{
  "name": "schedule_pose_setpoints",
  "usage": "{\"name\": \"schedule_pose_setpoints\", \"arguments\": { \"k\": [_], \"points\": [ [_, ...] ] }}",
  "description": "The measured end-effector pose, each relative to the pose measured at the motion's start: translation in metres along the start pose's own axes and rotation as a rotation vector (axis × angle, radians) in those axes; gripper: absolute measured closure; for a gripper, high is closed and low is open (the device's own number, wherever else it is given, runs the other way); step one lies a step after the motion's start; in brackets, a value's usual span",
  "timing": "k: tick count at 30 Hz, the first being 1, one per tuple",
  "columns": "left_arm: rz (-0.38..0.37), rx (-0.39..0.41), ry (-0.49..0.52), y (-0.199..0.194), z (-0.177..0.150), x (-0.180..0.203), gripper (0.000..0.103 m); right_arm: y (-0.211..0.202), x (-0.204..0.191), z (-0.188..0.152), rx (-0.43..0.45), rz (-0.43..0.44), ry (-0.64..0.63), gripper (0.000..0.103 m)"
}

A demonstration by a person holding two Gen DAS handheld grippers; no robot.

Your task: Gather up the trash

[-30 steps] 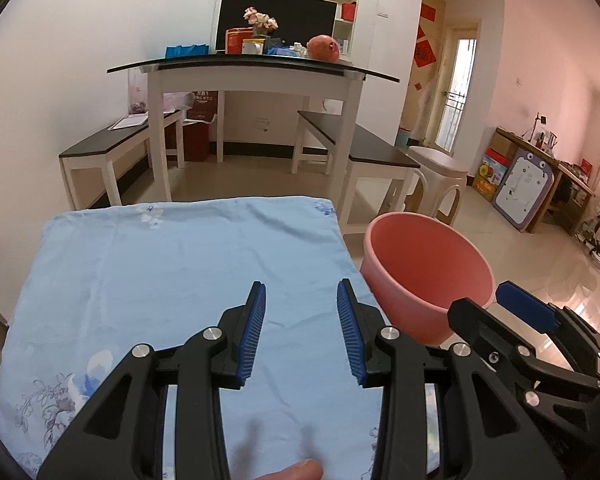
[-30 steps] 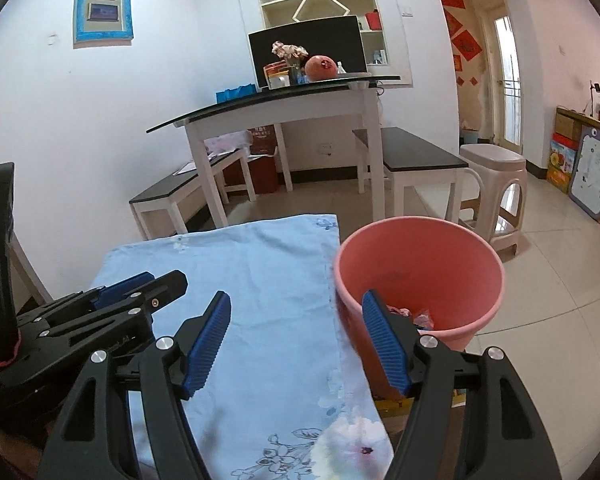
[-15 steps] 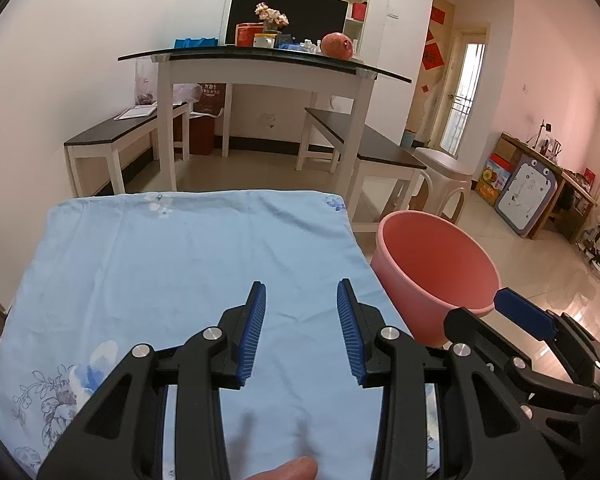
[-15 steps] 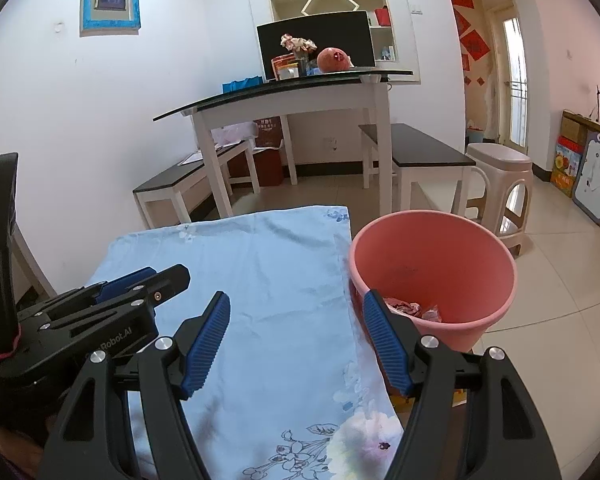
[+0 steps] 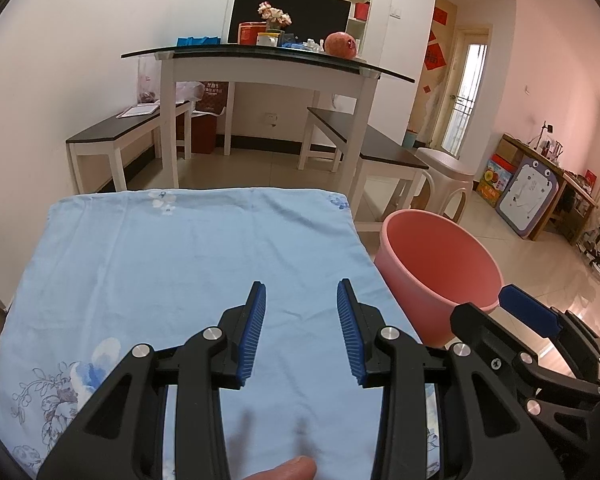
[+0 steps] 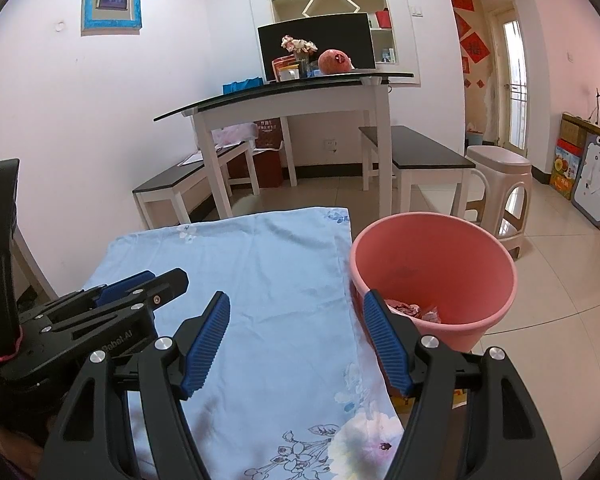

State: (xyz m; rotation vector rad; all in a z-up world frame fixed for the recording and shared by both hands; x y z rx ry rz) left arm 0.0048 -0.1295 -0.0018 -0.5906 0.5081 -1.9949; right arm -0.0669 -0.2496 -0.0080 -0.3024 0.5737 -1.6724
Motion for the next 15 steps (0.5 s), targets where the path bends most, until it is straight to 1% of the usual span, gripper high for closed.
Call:
{"name": "schedule_pose_setpoints", "arguments": {
  "k": [15],
  "points": [
    [0.0, -0.006, -0.003, 0.0013, -0.0022, -0.0034, 0.065, 0.0018, 0.0007, 0.0006, -0.003, 0.001, 0.003, 0.035]
  ]
}}
Point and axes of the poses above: each gripper's, at about its wrist camera, not at the fingertips, and y roughly the way its jaws point, x to its right, z to its top, the point moved 3 cm from there along y, roughly the way its jaws point, and after that the axes turned 5 degrees about -z, right-handed, at the moved point
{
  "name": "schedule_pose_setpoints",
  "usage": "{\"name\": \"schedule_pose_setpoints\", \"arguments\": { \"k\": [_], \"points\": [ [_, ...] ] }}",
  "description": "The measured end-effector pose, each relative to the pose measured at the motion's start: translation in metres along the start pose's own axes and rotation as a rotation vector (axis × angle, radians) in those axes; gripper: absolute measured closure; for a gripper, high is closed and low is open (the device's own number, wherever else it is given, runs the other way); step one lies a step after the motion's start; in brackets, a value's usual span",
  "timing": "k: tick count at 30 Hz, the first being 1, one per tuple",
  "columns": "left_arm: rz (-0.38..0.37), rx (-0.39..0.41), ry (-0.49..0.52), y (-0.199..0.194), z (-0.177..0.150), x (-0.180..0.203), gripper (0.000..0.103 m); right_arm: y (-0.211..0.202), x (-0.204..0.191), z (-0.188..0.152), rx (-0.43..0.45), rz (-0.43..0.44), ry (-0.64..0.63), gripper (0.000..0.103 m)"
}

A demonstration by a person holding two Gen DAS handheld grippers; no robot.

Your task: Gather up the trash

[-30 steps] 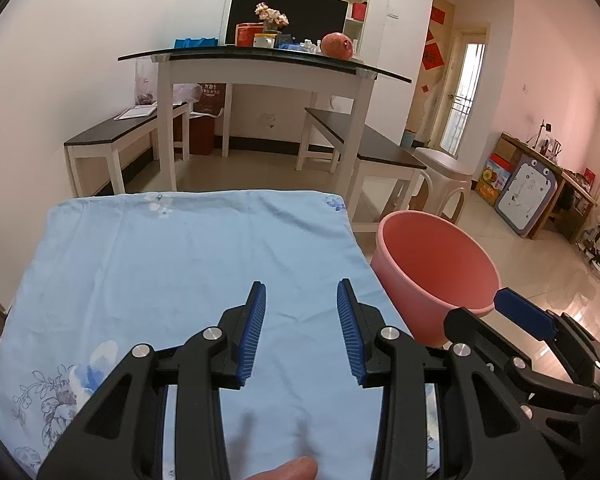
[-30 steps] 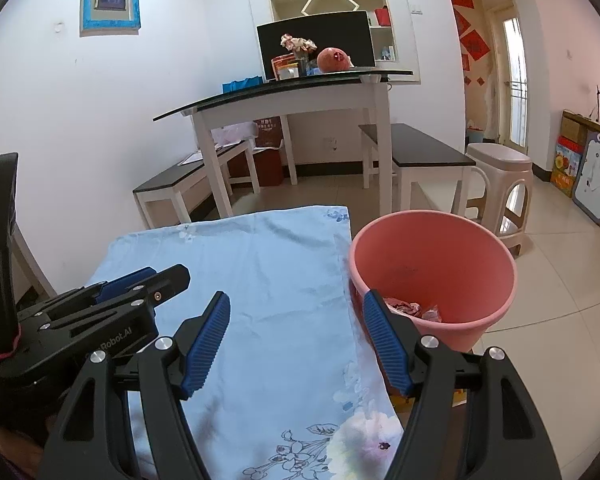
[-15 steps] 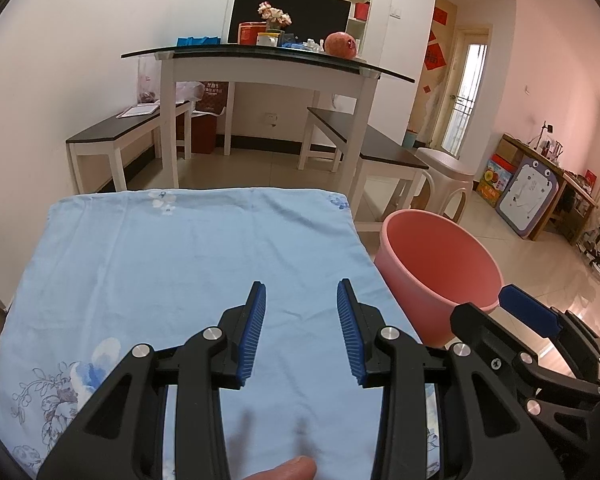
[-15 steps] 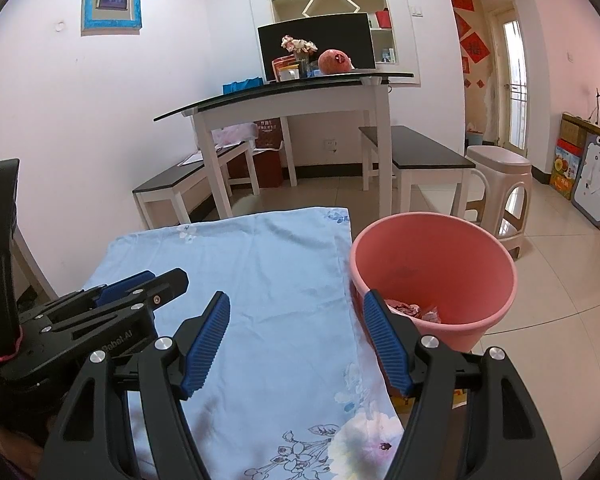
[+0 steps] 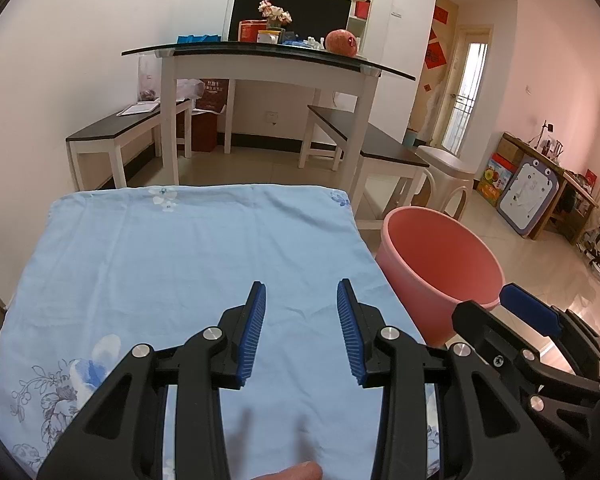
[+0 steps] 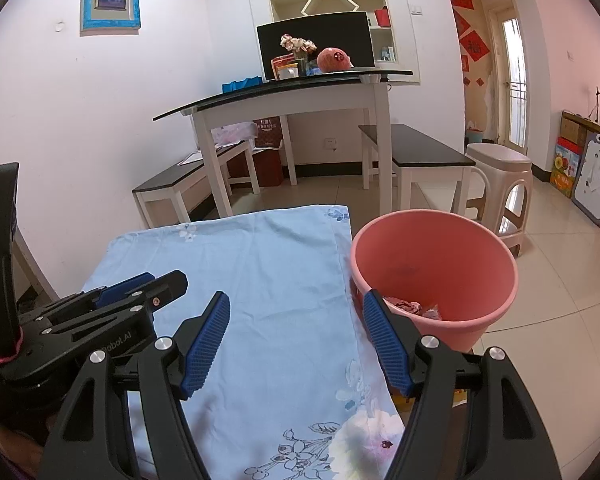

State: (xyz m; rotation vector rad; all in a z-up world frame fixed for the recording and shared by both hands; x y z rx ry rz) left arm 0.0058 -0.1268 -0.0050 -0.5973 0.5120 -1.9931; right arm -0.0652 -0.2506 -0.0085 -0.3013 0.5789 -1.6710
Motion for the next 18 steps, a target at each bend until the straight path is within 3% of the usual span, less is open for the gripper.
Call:
{"name": "schedule_pose_setpoints", "arguments": {
  "k": [18],
  "points": [
    [-0.001, -0.007, -0.005, 0.0012, -0.0047, -0.0014, 0.065, 0.0019, 0.0011, -0.0036, -0.012, 0.0, 0.006, 0.035]
  ]
}}
Point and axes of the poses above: each gripper's, at about its wrist camera, not at the fingertips, and y roughly the way its jaws point, x to its right, z to its top, the point moved 3 cm from there along y, roughly the way its jaws point, and after that the axes turned 5 degrees about -z, right-handed, at the moved point
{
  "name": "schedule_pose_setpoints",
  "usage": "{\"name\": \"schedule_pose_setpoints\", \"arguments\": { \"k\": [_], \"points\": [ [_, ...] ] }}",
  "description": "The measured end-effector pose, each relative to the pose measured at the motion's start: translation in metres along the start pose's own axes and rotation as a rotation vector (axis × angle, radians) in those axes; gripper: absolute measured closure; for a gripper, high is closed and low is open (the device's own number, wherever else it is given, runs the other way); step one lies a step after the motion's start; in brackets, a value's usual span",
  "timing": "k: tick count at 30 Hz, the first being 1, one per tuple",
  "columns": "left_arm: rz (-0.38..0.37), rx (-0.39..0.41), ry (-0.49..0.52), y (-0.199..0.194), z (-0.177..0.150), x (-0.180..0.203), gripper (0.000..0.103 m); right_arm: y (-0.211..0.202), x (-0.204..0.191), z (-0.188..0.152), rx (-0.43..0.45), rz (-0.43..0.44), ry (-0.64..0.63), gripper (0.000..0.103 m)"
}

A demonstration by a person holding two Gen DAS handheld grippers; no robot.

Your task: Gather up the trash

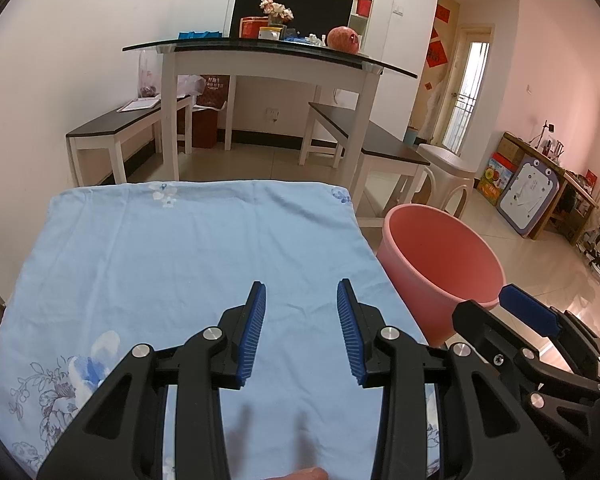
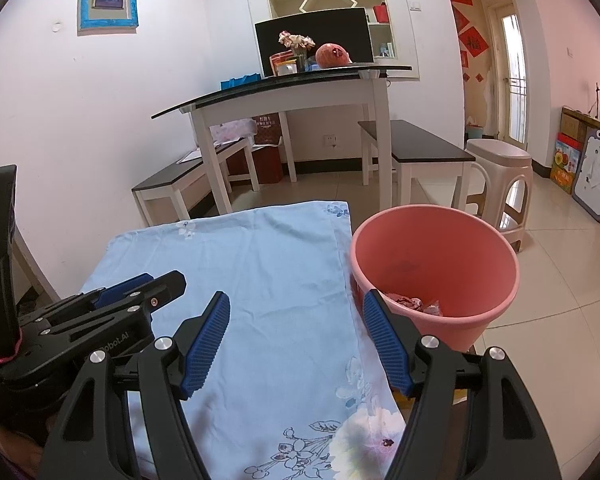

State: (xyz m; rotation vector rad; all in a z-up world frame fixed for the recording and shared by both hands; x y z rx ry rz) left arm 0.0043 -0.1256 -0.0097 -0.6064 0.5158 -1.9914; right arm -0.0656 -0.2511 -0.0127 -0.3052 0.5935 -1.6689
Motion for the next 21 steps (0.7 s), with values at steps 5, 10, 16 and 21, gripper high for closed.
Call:
{"name": "schedule_pose_setpoints", "arguments": {
  "k": [5, 10, 16, 21],
  "points": [
    [0.001, -0.003, -0.002, 0.0019, -0.0015, -0.0008, 0.065, 0.0002, 0.0003, 0.0, 0.0, 0.001, 0.001, 0.035],
    [0.002, -0.003, -0.003, 0.002, -0.0019, -0.0013, 0.065, 0.0001, 0.0002, 0.0002, 0.001, 0.001, 0.001, 0.035],
    [0.003, -0.006, -0.003, 0.0028, -0.0012, -0.0017, 0.065, 0.0002, 0.0004, 0.0004, 0.0, 0.001, 0.0, 0.035],
    [0.003, -0.006, -0.003, 0.0028, -0.001, -0.0017, 0.065, 0.0002, 0.0003, 0.0006, -0.001, 0.001, 0.0, 0.035]
  ]
}}
Point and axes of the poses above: each gripper's, at about its wrist camera, not at the fingertips, and y roughly the way its jaws point, x to its right, z to its top, the point moved 3 cm from there along y, roughly the way its jaws point, and after that the axes turned 5 degrees about -z, right-handed, at the moved point
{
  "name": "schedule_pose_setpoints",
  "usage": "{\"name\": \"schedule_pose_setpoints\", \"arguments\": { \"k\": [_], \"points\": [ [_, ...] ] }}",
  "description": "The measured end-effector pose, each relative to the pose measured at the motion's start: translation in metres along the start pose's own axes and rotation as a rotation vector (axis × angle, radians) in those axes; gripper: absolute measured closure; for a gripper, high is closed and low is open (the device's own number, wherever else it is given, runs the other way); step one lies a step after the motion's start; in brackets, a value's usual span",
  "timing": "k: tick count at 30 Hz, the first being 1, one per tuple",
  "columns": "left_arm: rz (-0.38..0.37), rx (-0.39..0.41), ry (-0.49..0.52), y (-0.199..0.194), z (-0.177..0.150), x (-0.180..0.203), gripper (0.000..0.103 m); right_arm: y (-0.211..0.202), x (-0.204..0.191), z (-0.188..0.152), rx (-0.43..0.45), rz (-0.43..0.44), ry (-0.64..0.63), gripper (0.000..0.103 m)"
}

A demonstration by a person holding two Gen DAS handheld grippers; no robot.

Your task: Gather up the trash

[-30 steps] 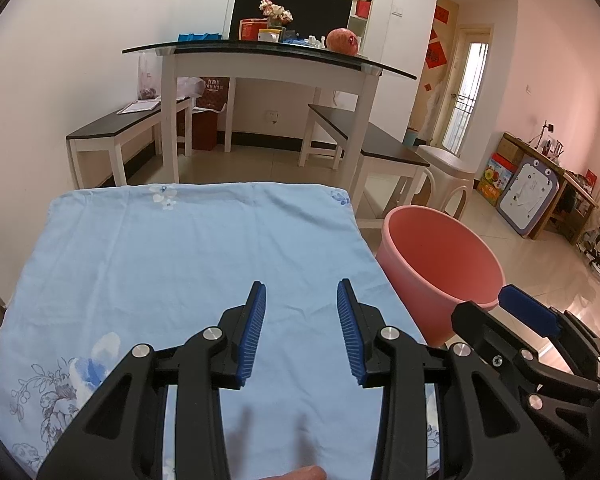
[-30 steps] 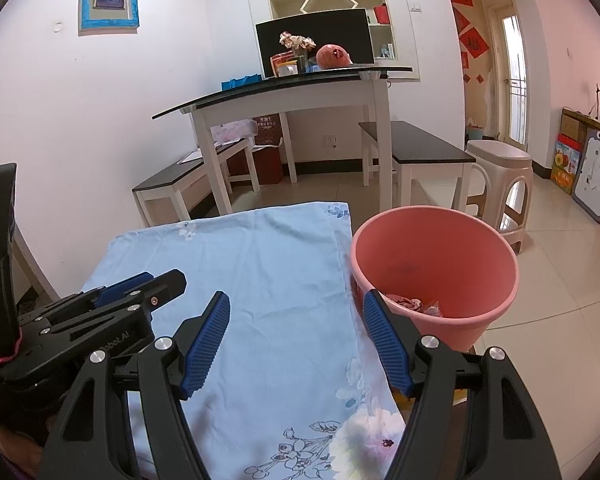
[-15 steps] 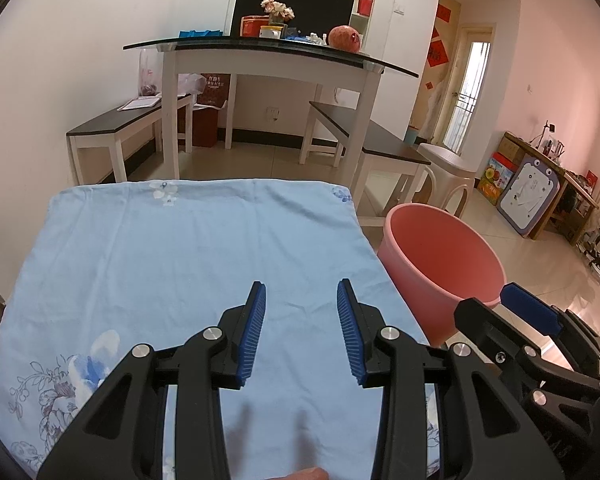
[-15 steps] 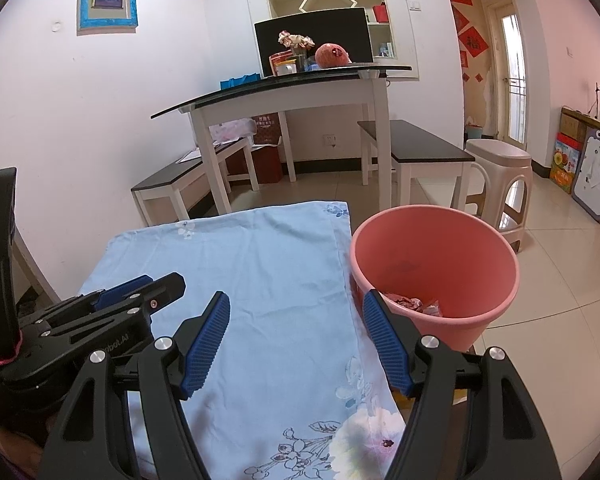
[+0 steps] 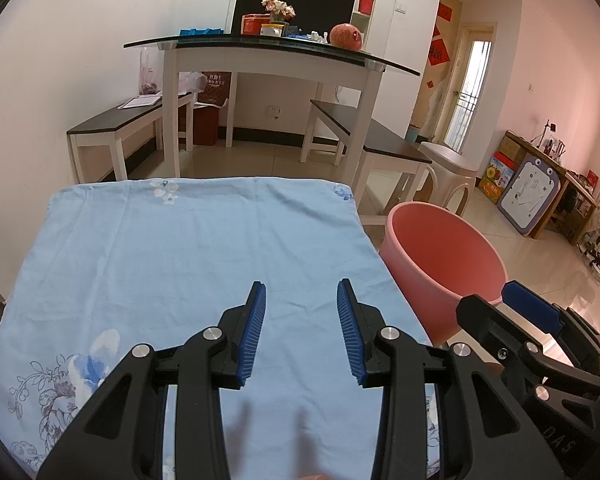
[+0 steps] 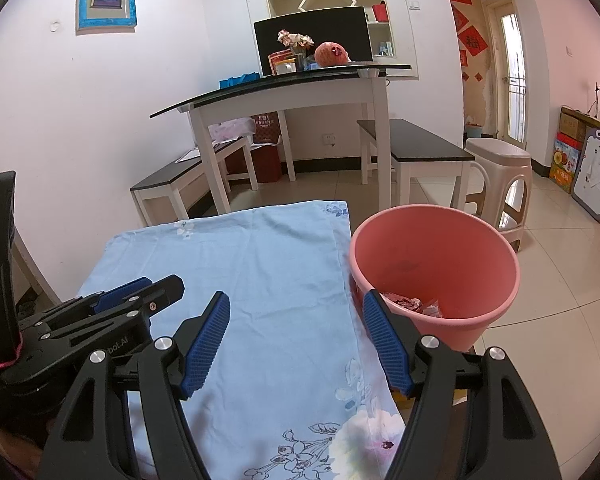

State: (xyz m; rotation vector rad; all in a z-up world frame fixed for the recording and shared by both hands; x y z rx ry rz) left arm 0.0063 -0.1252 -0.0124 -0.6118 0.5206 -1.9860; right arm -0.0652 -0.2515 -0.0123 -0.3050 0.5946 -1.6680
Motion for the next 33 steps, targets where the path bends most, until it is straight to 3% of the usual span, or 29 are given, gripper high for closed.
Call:
{"name": "schedule_pose_setpoints", "arguments": {
  "k": [33],
  "points": [
    [0.012, -0.014, 0.001, 0.0043, -0.0035, -0.0032, 0.065, 0.0042, 0.0012, -0.0088, -0.011, -0.003, 0.006, 0.035]
  ]
}}
Point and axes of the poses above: each gripper's, at about its wrist camera, not at the fingertips, and y roughly the way its jaws point, x to its right, z to its top, the point moved 3 cm from there along y, roughly the way its jaws point, and after that the axes turned 5 degrees about -z, right-handed, at the moved point
